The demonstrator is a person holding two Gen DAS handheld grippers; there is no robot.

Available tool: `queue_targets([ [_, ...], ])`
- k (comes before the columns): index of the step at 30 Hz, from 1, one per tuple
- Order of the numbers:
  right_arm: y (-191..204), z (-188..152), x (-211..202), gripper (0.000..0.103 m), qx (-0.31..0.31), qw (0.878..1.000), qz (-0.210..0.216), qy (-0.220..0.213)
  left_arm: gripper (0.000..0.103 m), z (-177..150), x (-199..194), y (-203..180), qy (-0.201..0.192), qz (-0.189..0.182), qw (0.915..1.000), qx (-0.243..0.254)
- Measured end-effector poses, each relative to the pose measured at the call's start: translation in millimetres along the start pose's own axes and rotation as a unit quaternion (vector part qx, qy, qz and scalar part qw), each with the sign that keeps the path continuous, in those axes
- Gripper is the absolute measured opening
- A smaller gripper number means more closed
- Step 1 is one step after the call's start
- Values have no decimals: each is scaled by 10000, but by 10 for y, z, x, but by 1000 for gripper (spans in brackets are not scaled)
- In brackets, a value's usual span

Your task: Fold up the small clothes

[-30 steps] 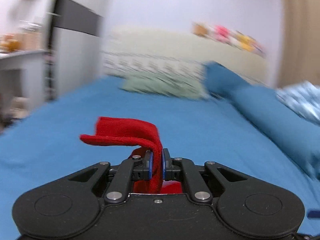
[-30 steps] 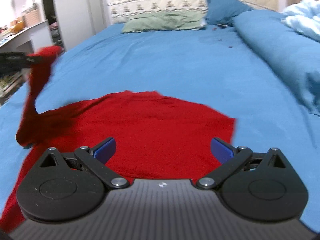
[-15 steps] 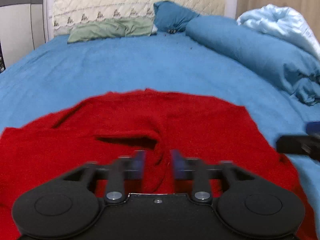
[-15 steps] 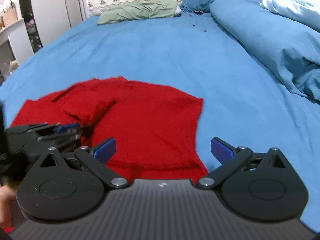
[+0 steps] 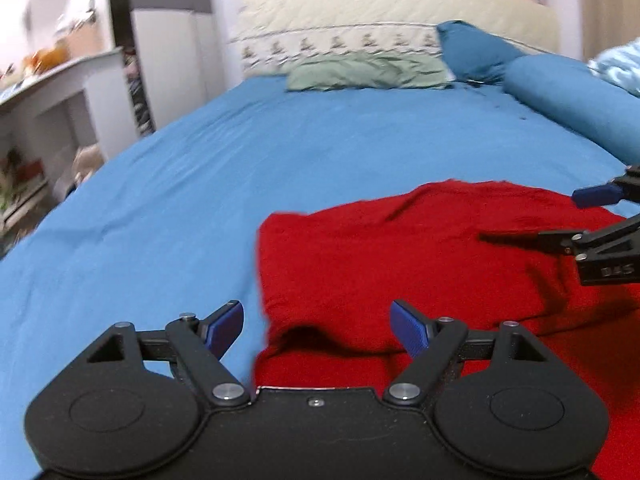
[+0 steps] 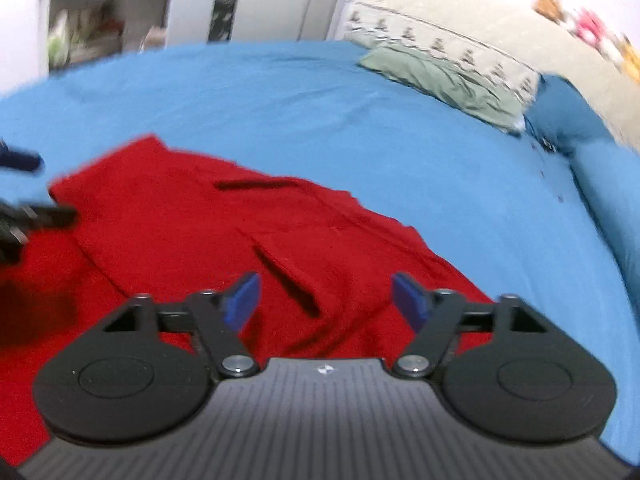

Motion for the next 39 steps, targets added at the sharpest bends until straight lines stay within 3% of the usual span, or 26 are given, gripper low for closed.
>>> queue_targets([
  [2,68,1,163,69,-197,9998,-46,70,84,-21,51,23,67,11,10000,-49],
  [4,74,-24,296,47,-274,9994,-31,186,84,-61,89,30,143,6,9999,-50],
  [5,71,-38,365,23,-295,9990,29,321,84,-75,120,44,175,-8,9998,-50],
  [6,53,-59,416,21,-289,9985,108,441,84,-110,127,57,204,-12,9998,-54],
  [9,-97,-45,261,21,13,9997,-34,227,84,-173,149,101,266,-34,9996,-86],
  [11,-323,-47,69,21,585,9980,-227,21,83,-224,151,157,274,-46,9996,-113],
  [15,-781,-345,-319,21,2063,9771,-510,-44,83,-280,187,209,274,-31,9994,-219],
  [18,-865,-727,-403,27,2583,9643,-569,107,81,-305,237,254,304,-54,9989,-349],
  [21,-900,-984,-321,31,2958,9538,-370,374,80,-312,269,233,315,-77,9988,-372],
  [23,-949,-1010,-352,54,3093,9501,-340,215,80,-307,284,231,296,-77,9990,-321],
  [24,-995,-1000,-380,74,3146,9482,-423,155,80,-308,293,239,291,-85,9991,-308],
  [25,-1037,-976,-402,83,3194,9460,-552,82,80,-315,302,249,290,-91,9991,-310],
  [29,-1230,-1001,-400,79,3535,9330,-674,-28,76,-330,321,268,261,-104,9991,-315],
  [30,-1261,-1024,-371,63,3588,9313,-635,11,75,-324,327,251,252,-102,9992,-297],
  [31,-1285,-1035,-323,34,3583,9315,-615,78,68,-309,335,239,233,-105,9993,-256],
  [32,-1293,-1035,-315,23,3533,9334,-607,143,57,-287,347,224,215,-119,9995,-207],
  [33,-1304,-1011,-308,21,3471,9356,-619,180,49,-261,360,217,201,-141,9996,-162],
  [34,-1317,-991,-342,21,3449,9365,-630,99,25,-232,371,209,188,-152,9996,-126],
  [35,-1312,-965,-416,21,3423,9373,-651,-23,16,-204,385,204,209,-176,9996,-103],
  [39,-1342,-968,-644,21,3214,9413,-977,-340,15,-217,384,202,255,-132,9994,-181],
])
Point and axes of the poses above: each gripper's, at about its wrist camera, not at the fingertips, and x roughly the way its jaws point, y to its left, z to its top, the point moved 3 cm from there along x, roughly the way its jaws point, and after that the axes turned 6 degrees about x, right-handed, at the moved point
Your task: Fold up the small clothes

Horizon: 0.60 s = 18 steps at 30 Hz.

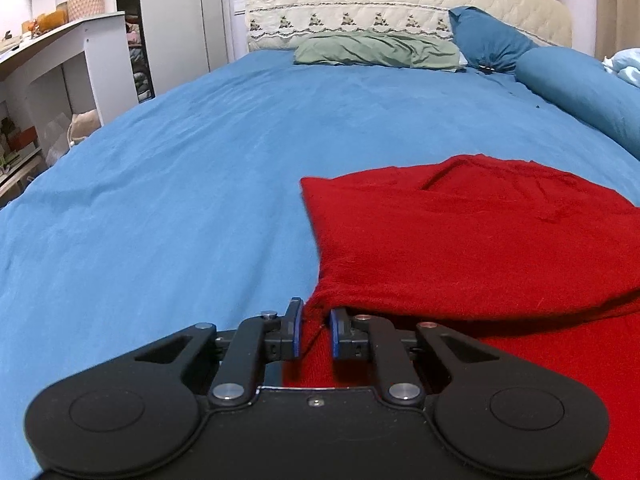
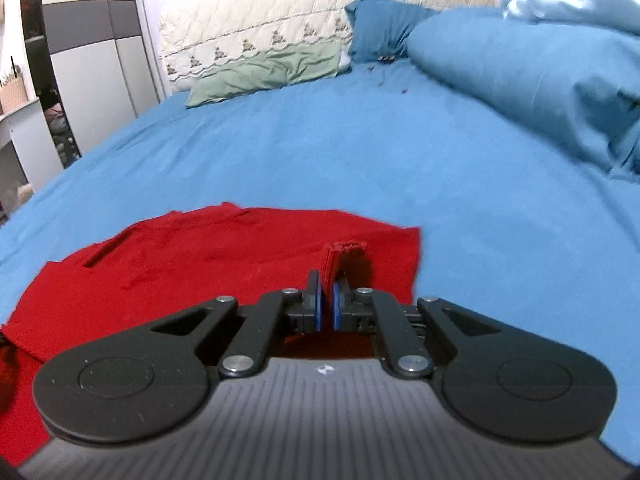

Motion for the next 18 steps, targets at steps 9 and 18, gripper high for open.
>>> queue_targets([
  [9,-84,-256,-18,77,-411,9982,-386,212,20,-41,-298,-52,-84,154,9995,247],
  [18,202,-279,13,85,-772,9968,187,66,39,221,-63,-357,-157,-613,9977,230],
])
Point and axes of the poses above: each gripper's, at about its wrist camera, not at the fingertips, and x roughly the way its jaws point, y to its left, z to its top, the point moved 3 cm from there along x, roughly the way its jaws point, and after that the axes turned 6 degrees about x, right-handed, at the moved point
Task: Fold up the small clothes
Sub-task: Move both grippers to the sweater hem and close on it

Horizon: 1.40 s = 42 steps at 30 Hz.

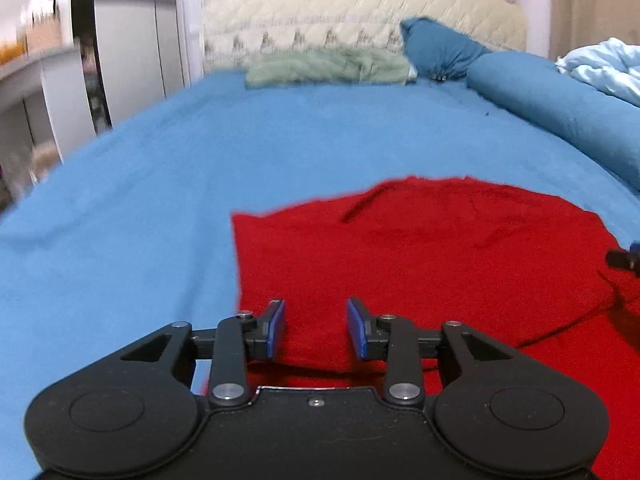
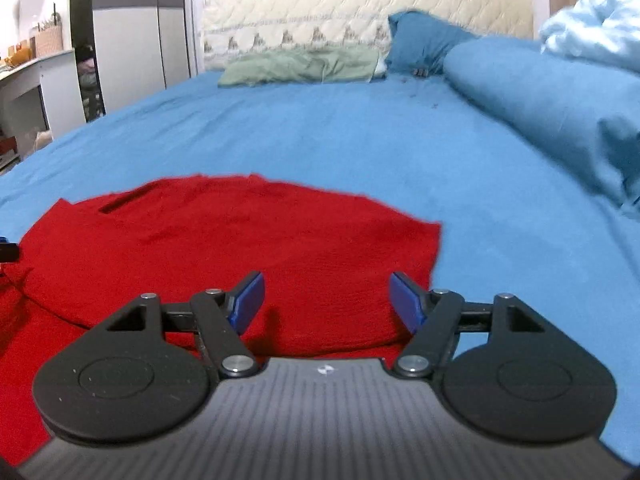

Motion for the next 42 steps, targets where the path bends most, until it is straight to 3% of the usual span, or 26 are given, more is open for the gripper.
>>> queue_targets([
  [3,-63,-94,205,85,176,9992,-23,371,39,-67,225,81,196,-152,9990,-382],
  [7,-85,-95,207,85,257,9990,64,355,39,-9,206,138,283,-224,9977,-570],
  [12,-77,124,-129,85,460,9983,249,269,40,165,-255,187,112,-161,9980,-607],
  [16,-98,431,-737,85,322,9989,317,97,66,260,-876,260,-85,-77,9986,-511],
  [21,-189,612,-1658,92,194,9982,473,301,76,154,-1680,341,-73,-224,9982,-554],
  [23,-224,588,-1971,92,92,9977,504,453,89,43,-1932,353,-4,-249,9981,-571],
  [27,-323,317,-2513,92,8,9958,506,769,89,-336,-2279,353,275,-274,9974,-610],
  [32,-435,-370,-2926,92,23,9921,425,1183,84,-939,-2429,307,747,-377,9931,-823],
  [38,-540,-1103,-3036,89,342,9854,248,1651,71,-1494,-2390,202,1162,-494,9885,-837],
  [42,-528,-1420,-3015,85,400,9817,68,1863,62,-1671,-2333,201,1367,-485,9856,-865],
])
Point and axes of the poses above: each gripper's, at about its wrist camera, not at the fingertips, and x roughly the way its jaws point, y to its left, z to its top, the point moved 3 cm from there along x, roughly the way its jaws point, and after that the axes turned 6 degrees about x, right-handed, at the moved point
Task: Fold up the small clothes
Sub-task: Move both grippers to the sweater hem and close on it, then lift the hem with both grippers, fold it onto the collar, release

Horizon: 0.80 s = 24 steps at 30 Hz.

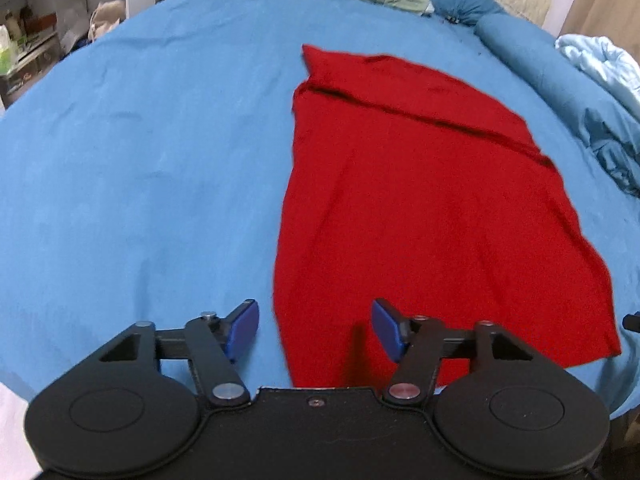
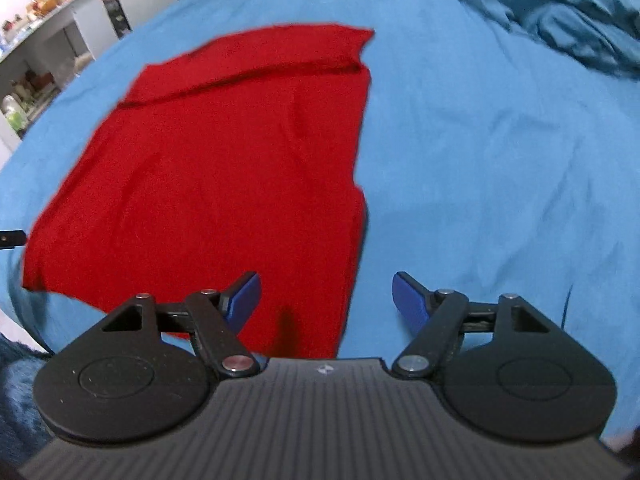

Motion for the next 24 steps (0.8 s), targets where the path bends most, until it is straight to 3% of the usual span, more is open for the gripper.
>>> queue_targets([
  [3,38,-143,98,81,-2,9999,-18,154,55,4,75,23,157,-134,9998,20],
  [11,119,-300,230,73,-106,9995,-85,293,42,-141,215,-3,400,-80,9991,139],
  [16,142,-309,237,51,-53,9995,41,302,41,-181,280,-52,503,-27,9979,415],
  [18,126,-311,238,43,-4,9996,58,280,34,-188,296,-47,526,1,9977,426],
  [20,99,-295,251,33,137,9995,86,260,15,-191,295,-33,563,25,9976,393],
  [21,81,-278,256,24,213,9994,120,253,10,-190,287,-25,571,2,9977,376],
  [24,54,-246,257,22,315,9990,190,254,6,-185,250,-20,541,9,9979,357],
])
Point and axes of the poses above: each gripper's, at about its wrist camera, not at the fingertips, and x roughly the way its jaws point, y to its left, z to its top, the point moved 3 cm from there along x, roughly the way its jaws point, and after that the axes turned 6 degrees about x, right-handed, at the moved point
